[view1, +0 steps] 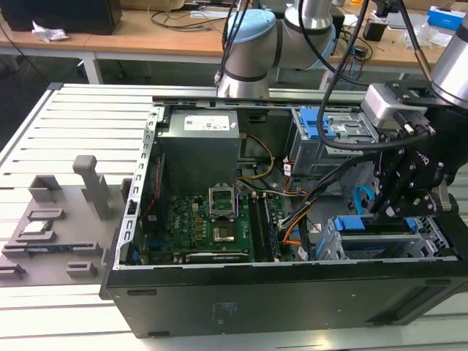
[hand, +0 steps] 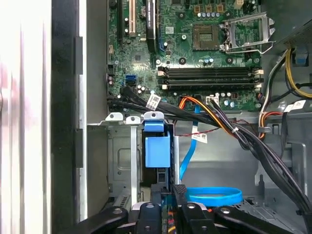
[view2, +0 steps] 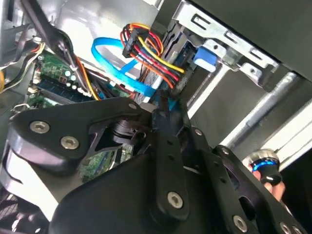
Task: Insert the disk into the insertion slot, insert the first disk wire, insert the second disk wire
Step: 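Insert the second disk wire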
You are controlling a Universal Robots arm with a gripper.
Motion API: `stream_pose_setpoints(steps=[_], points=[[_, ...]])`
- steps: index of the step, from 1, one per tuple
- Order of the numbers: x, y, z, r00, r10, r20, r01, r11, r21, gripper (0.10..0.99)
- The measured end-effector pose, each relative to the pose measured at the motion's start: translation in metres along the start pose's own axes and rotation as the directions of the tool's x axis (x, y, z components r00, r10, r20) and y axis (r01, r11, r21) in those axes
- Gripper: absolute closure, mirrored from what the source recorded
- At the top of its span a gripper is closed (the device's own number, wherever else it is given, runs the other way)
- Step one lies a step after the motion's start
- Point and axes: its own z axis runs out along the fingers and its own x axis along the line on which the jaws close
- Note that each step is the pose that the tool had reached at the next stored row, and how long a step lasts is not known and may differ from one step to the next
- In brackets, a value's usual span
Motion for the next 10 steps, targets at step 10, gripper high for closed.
stream_pose_setpoints(steps=[10], points=[[-0.0086,0.0024,-0.0442,1.0000,0.000,0.0000,0.000,1.0000,0.000,0.980]])
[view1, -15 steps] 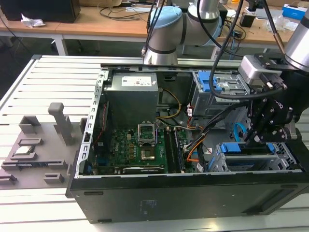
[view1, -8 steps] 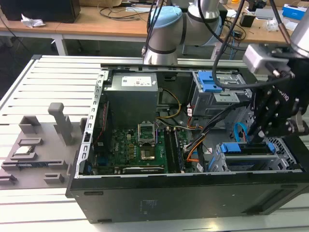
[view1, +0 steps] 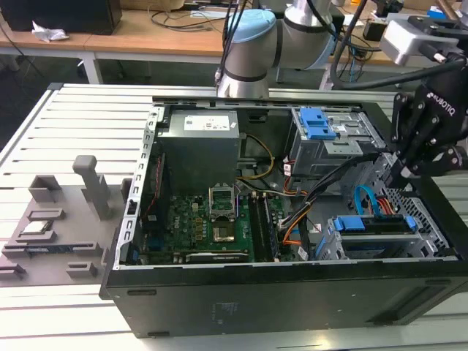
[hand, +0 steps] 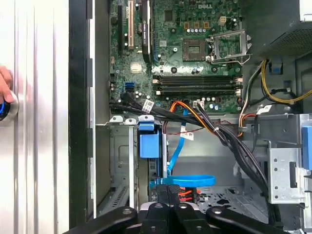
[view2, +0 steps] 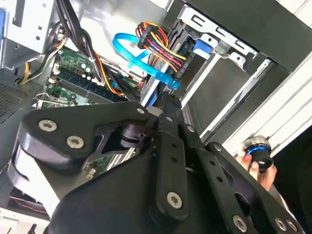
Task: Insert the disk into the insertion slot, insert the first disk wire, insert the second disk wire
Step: 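Insert the second disk wire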
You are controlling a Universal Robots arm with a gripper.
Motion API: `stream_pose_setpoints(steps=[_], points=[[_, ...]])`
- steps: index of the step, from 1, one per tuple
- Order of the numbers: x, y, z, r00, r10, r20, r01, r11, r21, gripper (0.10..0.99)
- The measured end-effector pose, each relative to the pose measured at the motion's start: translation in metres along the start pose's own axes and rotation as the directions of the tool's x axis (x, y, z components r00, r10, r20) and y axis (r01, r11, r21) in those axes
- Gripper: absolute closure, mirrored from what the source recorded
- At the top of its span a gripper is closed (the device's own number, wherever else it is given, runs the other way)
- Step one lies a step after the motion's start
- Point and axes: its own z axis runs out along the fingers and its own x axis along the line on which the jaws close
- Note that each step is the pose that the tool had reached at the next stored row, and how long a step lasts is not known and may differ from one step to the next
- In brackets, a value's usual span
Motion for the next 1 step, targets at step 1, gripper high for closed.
stream_pose_setpoints(steps=[1], points=[[0.0000,0.0000,-0.0001,1.0000,0.000,0.0000,0.000,1.0000,0.000,0.980]])
